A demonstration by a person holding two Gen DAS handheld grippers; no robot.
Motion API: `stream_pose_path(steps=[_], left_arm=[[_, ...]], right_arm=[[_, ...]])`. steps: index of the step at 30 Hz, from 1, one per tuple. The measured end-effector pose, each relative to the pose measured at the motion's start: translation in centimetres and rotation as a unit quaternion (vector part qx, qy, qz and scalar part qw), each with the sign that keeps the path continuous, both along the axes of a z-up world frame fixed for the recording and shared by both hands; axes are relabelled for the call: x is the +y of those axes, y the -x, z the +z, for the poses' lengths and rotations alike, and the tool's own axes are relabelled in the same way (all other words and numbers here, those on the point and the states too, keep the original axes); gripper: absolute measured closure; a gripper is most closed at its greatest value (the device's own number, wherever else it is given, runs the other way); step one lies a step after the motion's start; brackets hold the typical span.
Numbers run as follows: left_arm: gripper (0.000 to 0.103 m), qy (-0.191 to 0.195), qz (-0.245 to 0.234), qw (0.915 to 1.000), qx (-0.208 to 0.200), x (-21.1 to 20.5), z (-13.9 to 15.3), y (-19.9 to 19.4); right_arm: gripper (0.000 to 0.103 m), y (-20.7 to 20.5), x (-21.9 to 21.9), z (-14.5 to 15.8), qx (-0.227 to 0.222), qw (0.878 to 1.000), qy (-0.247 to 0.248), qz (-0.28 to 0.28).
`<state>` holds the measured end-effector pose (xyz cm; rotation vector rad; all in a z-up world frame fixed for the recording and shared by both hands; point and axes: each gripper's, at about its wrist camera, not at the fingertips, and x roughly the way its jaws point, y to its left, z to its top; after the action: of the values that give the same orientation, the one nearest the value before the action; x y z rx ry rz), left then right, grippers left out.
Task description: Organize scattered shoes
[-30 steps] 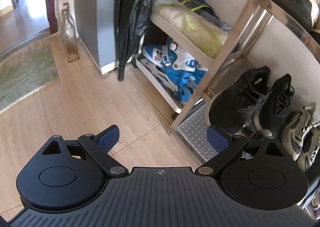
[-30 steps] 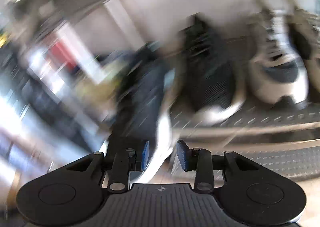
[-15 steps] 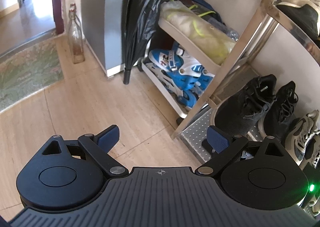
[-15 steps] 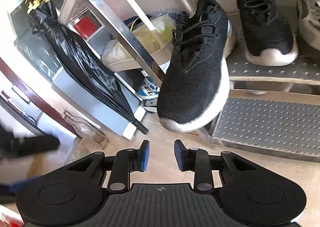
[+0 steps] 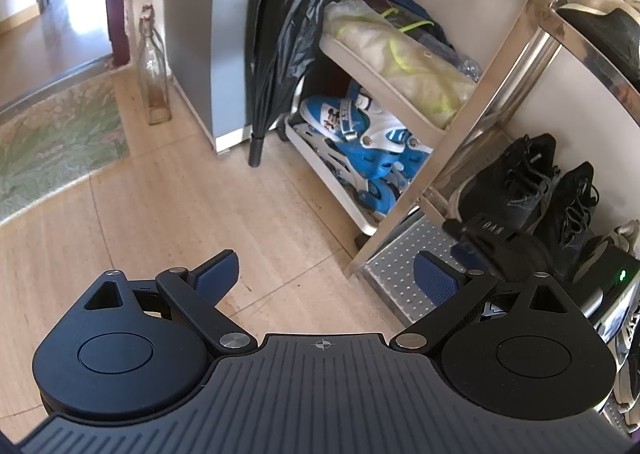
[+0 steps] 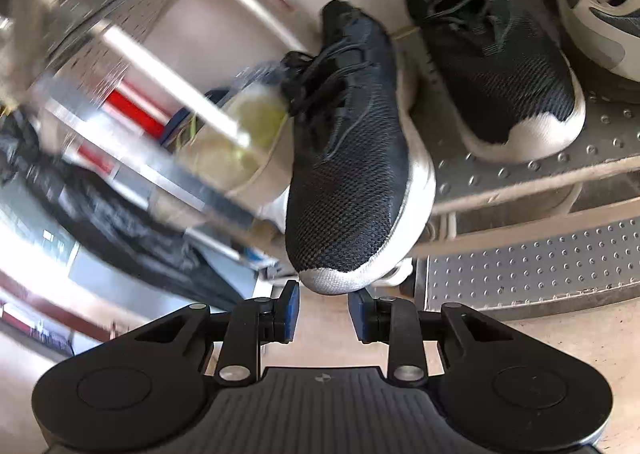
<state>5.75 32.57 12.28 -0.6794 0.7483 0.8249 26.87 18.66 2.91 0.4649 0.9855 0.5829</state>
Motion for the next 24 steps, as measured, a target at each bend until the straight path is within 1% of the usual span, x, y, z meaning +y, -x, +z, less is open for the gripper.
stream_pose_path(steps=[6, 11, 14, 16, 18, 19, 20, 21, 22, 24], left_arm=[[0.006, -0.003, -0.001, 1.0, 0.004, -0.1, -0.1, -0.1], [0.006, -0.003, -0.005, 0.9999, 0.009, -0.2, -0.3, -0.5], [0.006, -0.006, -0.009, 0.9999, 0.011, -0.4, -0.3, -0.8], [0.006, -0.007, -0.014, 0.9998, 0.014, -0.6, -0.4, -1.0], [0.006, -0.001, -0.018, 0.9997, 0.015, -0.7, -0.4, -1.3], [0.006, 0.002, -0.022, 0.9997, 0.014, -0.8, -0.5, -1.4], [0.006, 0.005, -0.027, 0.9995, 0.015, -1.0, -0.5, -1.6], [0.005, 0.008, -0.035, 0.9992, 0.016, -1.3, -0.6, -1.9], [0.005, 0.014, -0.05, 0.9984, 0.021, -1.7, -0.8, -2.3], [0.005, 0.03, -0.087, 0.9952, 0.035, -2.8, -1.6, -3.4]], right_arm=[[0.071, -1.1, 0.5, 0.2, -0.018, 1.0, 0.018, -0.007], [0.07, -2.7, 0.6, 0.3, -0.045, 0.997, 0.055, -0.01], [0.068, -3.1, 0.6, 0.5, -0.049, 0.997, 0.06, -0.002], [0.068, -2.8, 0.0, 0.7, -0.046, 0.998, 0.052, 0.003], [0.066, -0.8, -2.4, 1.4, -0.044, 0.997, 0.052, 0.023], [0.063, 0.4, -3.8, 1.9, -0.042, 0.997, 0.053, 0.035], [0.062, 1.6, -5.2, 2.3, -0.041, 0.997, 0.054, 0.047], [0.059, 2.6, -6.4, 2.6, -0.038, 0.996, 0.057, 0.054], [0.053, 3.5, -7.6, 2.8, -0.033, 0.996, 0.062, 0.058], [0.048, 7.0, -13.2, 3.8, -0.013, 0.995, 0.089, 0.046]])
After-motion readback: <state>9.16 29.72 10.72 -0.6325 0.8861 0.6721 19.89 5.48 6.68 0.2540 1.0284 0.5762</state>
